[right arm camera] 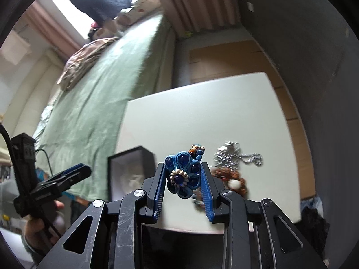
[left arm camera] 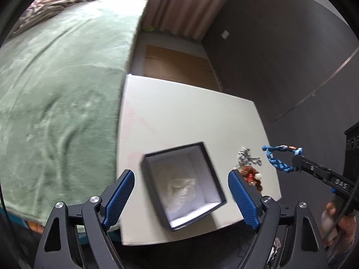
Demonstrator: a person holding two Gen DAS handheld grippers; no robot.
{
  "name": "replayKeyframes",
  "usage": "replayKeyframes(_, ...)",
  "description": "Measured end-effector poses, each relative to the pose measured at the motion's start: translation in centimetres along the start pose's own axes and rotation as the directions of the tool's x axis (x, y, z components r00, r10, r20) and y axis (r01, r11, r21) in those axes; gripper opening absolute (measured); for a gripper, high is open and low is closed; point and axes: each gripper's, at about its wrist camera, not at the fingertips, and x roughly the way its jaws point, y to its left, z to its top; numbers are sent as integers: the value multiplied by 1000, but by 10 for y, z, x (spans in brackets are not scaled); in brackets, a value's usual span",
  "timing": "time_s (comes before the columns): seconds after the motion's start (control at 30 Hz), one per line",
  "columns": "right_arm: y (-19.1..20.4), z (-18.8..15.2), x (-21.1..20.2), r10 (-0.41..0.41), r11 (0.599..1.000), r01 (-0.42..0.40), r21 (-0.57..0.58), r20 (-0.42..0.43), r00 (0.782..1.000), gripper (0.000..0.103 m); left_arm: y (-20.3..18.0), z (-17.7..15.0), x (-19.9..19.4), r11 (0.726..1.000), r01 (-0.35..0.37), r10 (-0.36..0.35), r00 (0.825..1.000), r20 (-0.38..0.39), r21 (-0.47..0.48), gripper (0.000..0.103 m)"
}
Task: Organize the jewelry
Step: 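Grasp the blue flower brooch with the right gripper and place it in the black box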
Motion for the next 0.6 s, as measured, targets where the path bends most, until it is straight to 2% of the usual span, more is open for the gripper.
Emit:
replayKeyframes(0.23, 48, 3, 19, 71, 995, -73, -71, -27, 997, 31, 30, -8, -21, 998, -51, 53, 998, 28, -42, 86)
replayKeyframes(0.43, 83, -4, 42, 160, 982, -166, -86, -77, 984, 33, 49, -16, -41, 996, -84, 87, 994, 62, -43, 86)
replayKeyframes(0.47, 87, -5, 47, 169, 981, -176, -79, -92, 981, 37, 52, -17, -44, 995, -85, 88, 994, 68, -47, 86)
replayKeyframes(0.5, 89, -5, 53, 159, 984, -167, -67, -112, 981, 45, 55, -17, -46, 995, -86, 90, 993, 74, -51, 86)
replayKeyframes(0.57, 90, -7, 57, 127, 990, -134, -44, -130, 983, 53, 57, -18, -50, 996, -77, 82, 993, 82, -54, 86)
replayKeyframes(0.6, 88, -10, 54, 115, 992, -120, -34, -118, 986, 54, 57, -19, -51, 996, -71, 75, 994, 84, -52, 86)
